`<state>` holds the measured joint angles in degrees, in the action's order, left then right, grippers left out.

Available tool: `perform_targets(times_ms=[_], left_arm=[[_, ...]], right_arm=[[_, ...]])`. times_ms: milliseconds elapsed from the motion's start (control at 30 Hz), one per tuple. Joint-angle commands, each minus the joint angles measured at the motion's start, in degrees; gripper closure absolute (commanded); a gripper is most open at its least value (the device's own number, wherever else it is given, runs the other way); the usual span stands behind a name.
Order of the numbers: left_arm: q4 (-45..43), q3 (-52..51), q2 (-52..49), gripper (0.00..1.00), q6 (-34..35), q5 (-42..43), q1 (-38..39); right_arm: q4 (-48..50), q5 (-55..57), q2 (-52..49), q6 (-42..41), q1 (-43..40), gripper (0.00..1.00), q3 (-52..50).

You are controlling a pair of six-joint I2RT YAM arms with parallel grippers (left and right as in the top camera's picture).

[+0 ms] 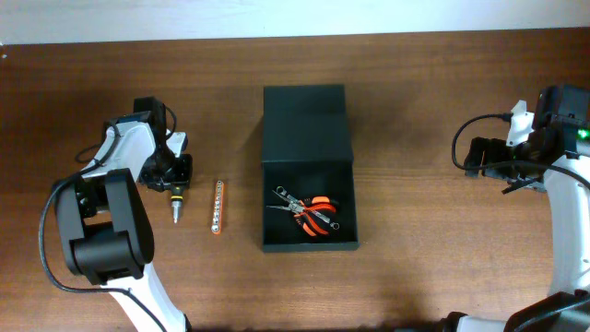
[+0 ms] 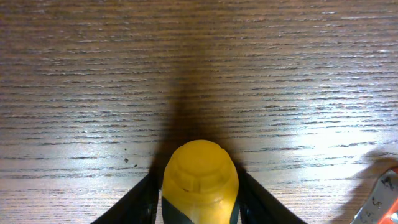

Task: Pack container
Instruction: 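Lower the left gripper and close it on the screwdriver handle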

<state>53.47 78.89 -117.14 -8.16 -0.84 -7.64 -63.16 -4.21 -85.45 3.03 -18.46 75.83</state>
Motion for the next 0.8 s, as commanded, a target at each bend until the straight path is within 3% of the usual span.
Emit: perform_targets(times_ms=[0,600,767], left_arm=[[-0.17,-0.48,-0.5,0.61,-0.46,1.25,-0.39],[-0.31,-0.42,-0.5,0.62,-0.44,4.33,-0.39],[0.33,-0.35,-0.48,0.72,-0.44,4.52,-0.42]], right_arm=[[-0.02,-0.5,0.31,-0.04,-0.31,0.01,-0.22],[-0.04,-0.5,0.31,-0.04,-0.31,0.01,-0.22],[-0.02,-0.5,0.31,-0.04,-0.31,0.01,-0.22]])
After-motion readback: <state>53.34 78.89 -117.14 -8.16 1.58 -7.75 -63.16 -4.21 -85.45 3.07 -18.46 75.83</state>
